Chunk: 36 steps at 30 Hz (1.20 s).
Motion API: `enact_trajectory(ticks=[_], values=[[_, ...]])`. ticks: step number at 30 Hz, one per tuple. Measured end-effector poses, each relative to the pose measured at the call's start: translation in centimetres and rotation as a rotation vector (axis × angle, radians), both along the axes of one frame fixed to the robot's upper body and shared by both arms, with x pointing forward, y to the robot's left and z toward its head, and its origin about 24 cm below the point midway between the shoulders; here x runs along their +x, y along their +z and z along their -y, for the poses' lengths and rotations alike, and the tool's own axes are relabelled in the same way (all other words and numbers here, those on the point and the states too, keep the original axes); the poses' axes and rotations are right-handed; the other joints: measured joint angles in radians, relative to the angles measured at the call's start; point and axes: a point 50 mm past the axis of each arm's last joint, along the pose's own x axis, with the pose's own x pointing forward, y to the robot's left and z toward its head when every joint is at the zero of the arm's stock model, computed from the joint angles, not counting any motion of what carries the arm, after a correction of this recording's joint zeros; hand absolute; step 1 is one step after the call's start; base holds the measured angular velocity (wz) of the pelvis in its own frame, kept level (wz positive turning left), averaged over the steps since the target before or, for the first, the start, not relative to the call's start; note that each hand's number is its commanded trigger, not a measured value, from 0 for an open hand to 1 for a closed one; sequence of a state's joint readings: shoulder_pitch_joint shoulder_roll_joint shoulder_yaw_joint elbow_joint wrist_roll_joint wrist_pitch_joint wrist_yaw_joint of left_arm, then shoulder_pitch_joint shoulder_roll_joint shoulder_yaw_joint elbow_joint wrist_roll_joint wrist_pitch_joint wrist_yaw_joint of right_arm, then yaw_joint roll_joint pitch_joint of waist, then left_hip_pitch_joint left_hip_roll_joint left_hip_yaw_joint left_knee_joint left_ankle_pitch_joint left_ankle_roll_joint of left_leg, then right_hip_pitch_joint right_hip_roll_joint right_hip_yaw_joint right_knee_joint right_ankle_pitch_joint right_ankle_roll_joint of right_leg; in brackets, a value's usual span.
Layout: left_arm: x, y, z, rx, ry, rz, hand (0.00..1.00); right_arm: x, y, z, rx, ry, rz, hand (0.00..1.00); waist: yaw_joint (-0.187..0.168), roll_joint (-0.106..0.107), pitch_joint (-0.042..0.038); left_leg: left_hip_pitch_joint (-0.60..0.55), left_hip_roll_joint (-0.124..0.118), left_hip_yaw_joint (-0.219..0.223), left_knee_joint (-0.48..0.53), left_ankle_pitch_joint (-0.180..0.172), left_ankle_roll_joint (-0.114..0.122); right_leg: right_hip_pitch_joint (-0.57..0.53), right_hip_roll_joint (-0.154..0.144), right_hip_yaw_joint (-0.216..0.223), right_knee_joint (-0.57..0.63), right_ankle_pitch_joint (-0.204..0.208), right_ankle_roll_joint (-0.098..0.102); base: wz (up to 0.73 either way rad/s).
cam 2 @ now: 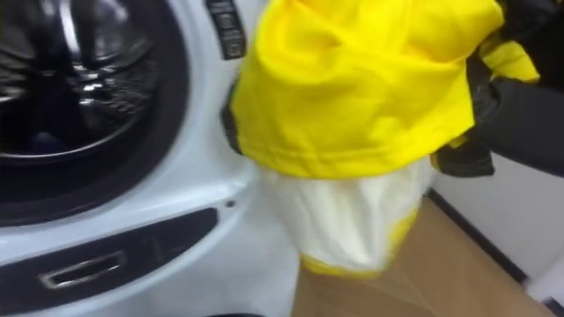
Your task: Pick clothes from washing machine
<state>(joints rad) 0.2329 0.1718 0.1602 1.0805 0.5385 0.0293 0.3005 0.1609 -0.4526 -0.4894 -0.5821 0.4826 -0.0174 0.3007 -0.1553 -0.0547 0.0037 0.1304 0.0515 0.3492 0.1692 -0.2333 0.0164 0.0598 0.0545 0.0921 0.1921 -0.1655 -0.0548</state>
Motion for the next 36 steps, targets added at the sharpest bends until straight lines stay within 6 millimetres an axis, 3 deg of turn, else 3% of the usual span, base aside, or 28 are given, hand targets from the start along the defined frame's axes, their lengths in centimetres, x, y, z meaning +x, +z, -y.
enact_trajectory(ticks=[2,4,14,15,17,19,25,31,36], values=[[-0.1,-0.1,0.1,0.003,0.006,-0.033,0.00,0.5,-1.4,0.2,0.017,-0.012,-0.076,1.00,-0.003,0.003,-0.0001,-0.005,0.007,0.041,0.002,-0.004,-0.006,-0.033,0.008,0.003,0.020,0.002,-0.004,-0.74],[-0.1,-0.3,0.1,-0.002,0.013,-0.061,0.00,0.9,-3.5,0.4,0.040,-0.025,-0.171,1.00,-0.022,0.016,0.0079,-0.026,0.013,0.077,0.010,-0.005,-0.008,-0.067,0.014,0.024,0.030,0.005,-0.005,-0.48],[0.3,-0.4,0.2,-0.017,-0.042,-0.146,0.00,1.9,-11.2,0.1,0.182,-0.035,-0.487,1.00,-0.055,0.049,0.0065,-0.069,0.028,0.142,0.036,-0.015,-0.014,-0.125,0.037,0.092,0.028,0.021,-0.006,-0.20],[0.5,-0.5,0.3,-0.018,-0.052,-0.147,0.00,1.8,-12.7,0.2,0.200,-0.057,-0.543,1.00,-0.058,0.055,0.0064,-0.071,0.027,0.145,0.036,-0.015,-0.014,-0.130,0.037,0.095,0.030,0.022,-0.005,-0.11],[1.1,-0.6,0.8,-0.039,-0.062,-0.137,0.00,1.5,-14.9,0.3,0.212,-0.100,-0.628,1.00,-0.061,0.079,0.0086,-0.081,0.032,0.150,0.036,-0.018,-0.012,-0.135,0.037,0.097,0.028,0.027,-0.002,-0.08],[1.5,-1.0,2.4,-0.081,-0.108,-0.135,0.00,0.9,-17.7,0.1,0.214,-0.151,-0.735,1.00,-0.067,0.119,0.0056,-0.098,0.030,0.161,0.036,-0.020,-0.008,-0.160,0.037,0.110,0.032,0.031,0.002,-0.16],[2.3,-1.3,4.1,-0.152,-0.138,-0.092,0.00,-1.1,-24.1,-0.9,0.255,-0.226,-0.997,1.00,-0.070,0.172,0.0064,-0.127,0.025,0.176,0.038,-0.019,-0.007,-0.205,0.043,0.133,0.050,0.032,0.004,-0.13],[3.4,-1.2,4.4,-0.166,-0.158,-0.047,0.00,-2.7,-27.3,-0.3,0.308,-0.343,-1.115,1.00,-0.074,0.195,0.0049,-0.195,0.026,0.172,0.061,-0.015,-0.002,-0.281,0.042,0.133,0.077,0.031,0.004,-0.02],[4.2,-1.1,4.7,-0.183,-0.170,-0.004,0.00,-2.3,-28.1,0.4,0.325,-0.420,-1.118,1.00,-0.087,0.215,0.0096,-0.242,0.021,0.171,0.065,-0.003,0.005,-0.336,0.037,0.131,0.101,0.031,0.005,0.01]])
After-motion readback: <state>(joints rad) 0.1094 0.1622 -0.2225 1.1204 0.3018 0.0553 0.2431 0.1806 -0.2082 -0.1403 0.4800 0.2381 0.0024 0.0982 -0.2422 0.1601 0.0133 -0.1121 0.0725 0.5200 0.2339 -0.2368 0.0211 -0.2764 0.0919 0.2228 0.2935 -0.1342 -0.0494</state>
